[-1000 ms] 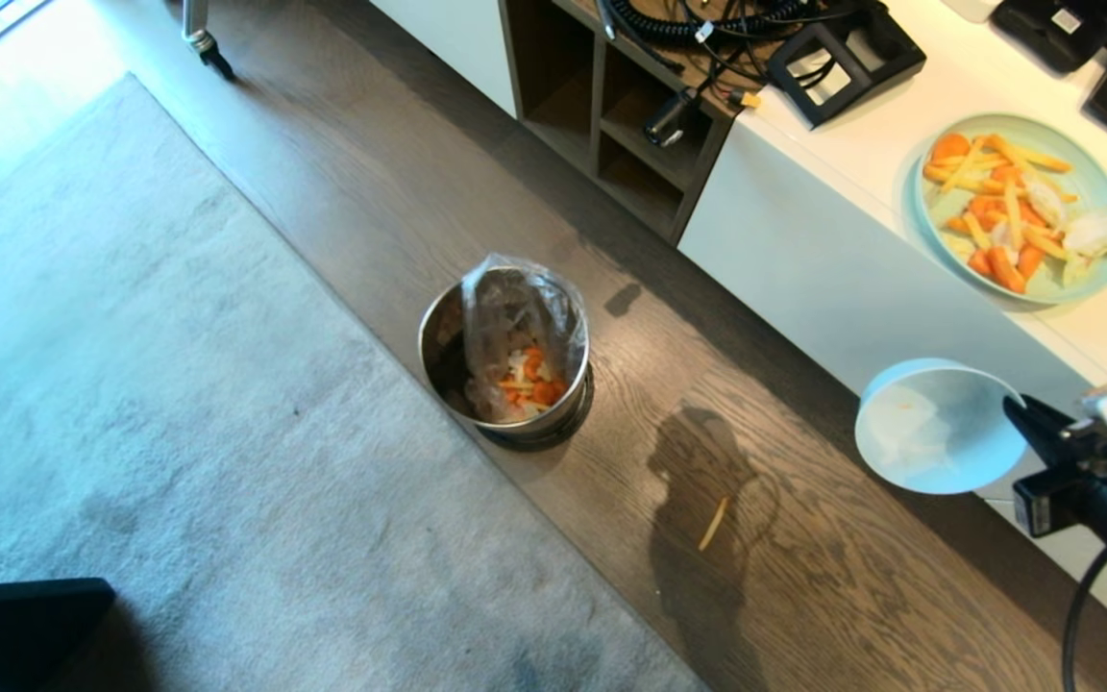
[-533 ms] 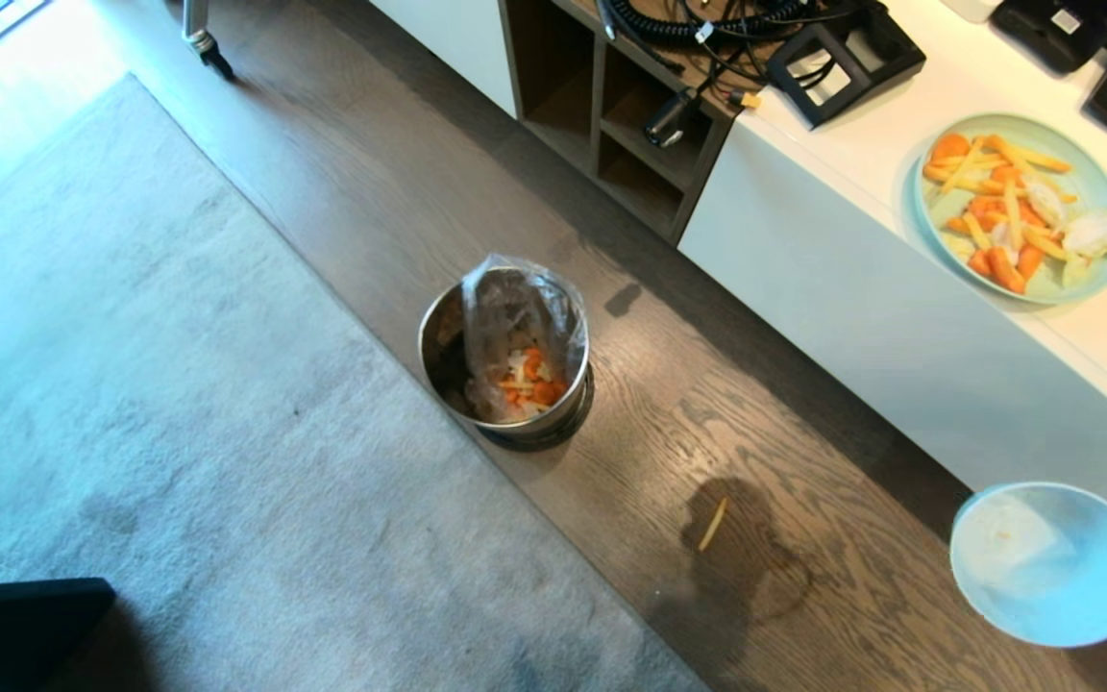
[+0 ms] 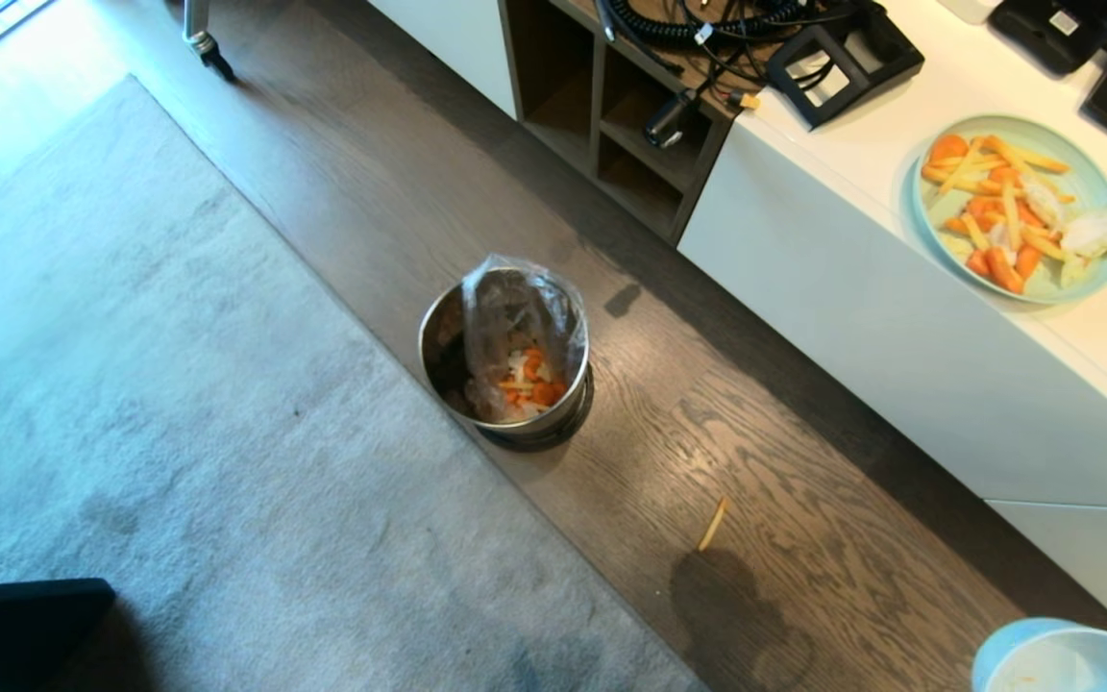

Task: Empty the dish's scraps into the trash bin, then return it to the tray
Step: Put the bowl back to the table

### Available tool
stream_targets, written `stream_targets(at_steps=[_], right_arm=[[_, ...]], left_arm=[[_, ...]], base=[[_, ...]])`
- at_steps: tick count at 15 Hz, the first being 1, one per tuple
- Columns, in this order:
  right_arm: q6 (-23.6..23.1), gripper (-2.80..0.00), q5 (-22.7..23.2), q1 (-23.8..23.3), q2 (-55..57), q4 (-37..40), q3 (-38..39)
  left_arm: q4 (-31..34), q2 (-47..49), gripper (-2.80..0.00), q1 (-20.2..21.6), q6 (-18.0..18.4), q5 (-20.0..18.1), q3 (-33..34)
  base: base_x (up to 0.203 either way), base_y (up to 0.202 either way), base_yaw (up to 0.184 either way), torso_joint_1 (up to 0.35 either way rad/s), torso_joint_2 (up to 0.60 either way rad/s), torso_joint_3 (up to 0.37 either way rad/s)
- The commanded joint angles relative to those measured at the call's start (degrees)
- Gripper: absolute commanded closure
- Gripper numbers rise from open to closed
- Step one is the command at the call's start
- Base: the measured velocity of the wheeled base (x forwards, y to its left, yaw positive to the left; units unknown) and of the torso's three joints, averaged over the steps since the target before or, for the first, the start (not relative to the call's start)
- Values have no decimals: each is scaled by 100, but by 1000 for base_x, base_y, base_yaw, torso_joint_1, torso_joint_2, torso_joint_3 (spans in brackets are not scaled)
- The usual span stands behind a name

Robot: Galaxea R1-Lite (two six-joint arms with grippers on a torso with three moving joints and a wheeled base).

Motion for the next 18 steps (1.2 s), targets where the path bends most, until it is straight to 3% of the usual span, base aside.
stream_targets(at_steps=[1, 4, 9, 11, 13, 18], right_arm=[[-188, 0, -19, 199, -624, 180, -73], [-625, 0, -8, -81, -623, 252, -92], [-761, 0, 27, -628, -587, 304, -114], [-800, 0, 802, -725, -494, 300, -10], [-884, 0, 1252, -716, -523, 367, 30], [-418, 0, 1282, -633, -1659, 533, 60]], left_arm=[[-1, -2, 0, 0, -3, 2, 0], [-1, -2, 0, 0, -6, 2, 0], [-1, -2, 0, 0, -11, 2, 0], [-1, -2, 0, 0, -3, 2, 0], [-1, -2, 0, 0, -3, 2, 0], [-1, -2, 0, 0, -4, 2, 0]], base=[[0, 0, 0, 0, 0, 0], [0, 0, 0, 0, 0, 0], [0, 0, 0, 0, 0, 0], [0, 0, 0, 0, 0, 0], [0, 0, 0, 0, 0, 0], [0, 0, 0, 0, 0, 0]])
